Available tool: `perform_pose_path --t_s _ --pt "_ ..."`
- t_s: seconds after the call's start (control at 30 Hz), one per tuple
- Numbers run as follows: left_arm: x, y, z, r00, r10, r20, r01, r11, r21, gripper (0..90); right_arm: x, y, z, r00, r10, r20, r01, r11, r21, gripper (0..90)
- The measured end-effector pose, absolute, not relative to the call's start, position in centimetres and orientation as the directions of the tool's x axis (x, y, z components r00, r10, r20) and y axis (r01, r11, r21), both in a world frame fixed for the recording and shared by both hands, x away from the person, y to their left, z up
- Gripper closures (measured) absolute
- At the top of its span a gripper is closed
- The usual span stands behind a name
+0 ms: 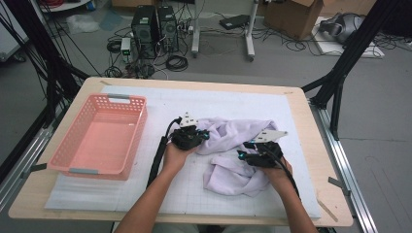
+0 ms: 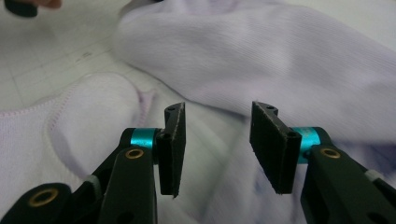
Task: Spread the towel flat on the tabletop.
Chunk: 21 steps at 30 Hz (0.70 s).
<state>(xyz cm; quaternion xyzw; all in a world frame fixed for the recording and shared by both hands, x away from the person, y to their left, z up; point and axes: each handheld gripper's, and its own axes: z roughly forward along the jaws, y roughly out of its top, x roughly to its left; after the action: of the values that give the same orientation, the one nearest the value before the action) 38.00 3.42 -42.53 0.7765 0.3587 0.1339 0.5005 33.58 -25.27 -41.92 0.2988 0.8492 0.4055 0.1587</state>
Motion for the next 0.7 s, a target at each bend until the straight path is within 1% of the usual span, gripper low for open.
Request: perform_pose_path --t_s 0.03,0.13,0.2,0.27,0.37,0.43,0.47,0.5,0.53,0.57,0.63,0.7 --pt "38.1 3.8 -42.3 0.695 0.701 -0.160 0.413 -0.208 0.886 86.6 33.8 -24.4 -42.0 -0.789 0.613 -0.038 0.364 0.515 0.776 54.3" --pt "38.3 4.3 -42.2 0.680 0.710 -0.184 0.413 -0.163 0.896 86.7 34.5 -22.8 -42.3 -0.811 0.581 -0.063 0.340 0.557 0.758 51.4" --pt "38.5 4.6 -42.2 0.671 0.715 -0.196 0.418 -0.146 0.897 86.6 34.9 -21.7 -42.3 -0.818 0.572 -0.069 0.336 0.571 0.749 49.1" --pt "38.6 4.8 -42.3 0.664 0.721 -0.198 0.419 -0.140 0.897 86.6 35.5 -20.5 -42.5 -0.829 0.553 -0.081 0.325 0.595 0.735 49.6" --pt "38.7 4.8 -42.4 0.664 0.720 -0.200 0.422 -0.141 0.895 86.5 36.2 -19.1 -43.1 -0.841 0.534 -0.089 0.325 0.629 0.706 53.0" --pt "38.8 4.8 -42.6 0.665 0.720 -0.196 0.428 -0.153 0.891 85.9 36.8 -18.3 -43.7 -0.836 0.538 -0.113 0.334 0.660 0.673 63.2" --pt "38.8 4.8 -42.6 0.659 0.727 -0.194 0.436 -0.159 0.886 84.8 37.0 -18.2 -43.8 -0.832 0.543 -0.116 0.343 0.667 0.662 65.8" --pt "38.8 4.9 -42.6 0.653 0.731 -0.198 0.442 -0.155 0.884 80.9 37.2 -18.2 -43.7 -0.834 0.545 -0.085 0.362 0.657 0.662 73.9" --pt "38.8 4.9 -42.6 0.653 0.731 -0.198 0.442 -0.155 0.884 74.8 37.2 -18.2 -43.7 -0.834 0.545 -0.085 0.362 0.657 0.662 73.9" --pt "38.9 5.1 -42.6 0.633 0.745 -0.211 0.459 -0.141 0.877 65.8 37.1 -18.1 -43.6 -0.823 0.555 -0.120 0.356 0.669 0.653 85.6" --pt "38.9 5.4 -42.6 0.631 0.743 -0.222 0.461 -0.128 0.878 60.1 37.5 -18.3 -43.4 -0.827 0.556 -0.085 0.375 0.658 0.653 86.8" --pt "38.8 5.8 -42.3 0.631 0.744 -0.222 0.458 -0.126 0.880 53.5 38.2 -19.1 -42.8 -0.817 0.574 -0.050 0.388 0.612 0.689 86.9"
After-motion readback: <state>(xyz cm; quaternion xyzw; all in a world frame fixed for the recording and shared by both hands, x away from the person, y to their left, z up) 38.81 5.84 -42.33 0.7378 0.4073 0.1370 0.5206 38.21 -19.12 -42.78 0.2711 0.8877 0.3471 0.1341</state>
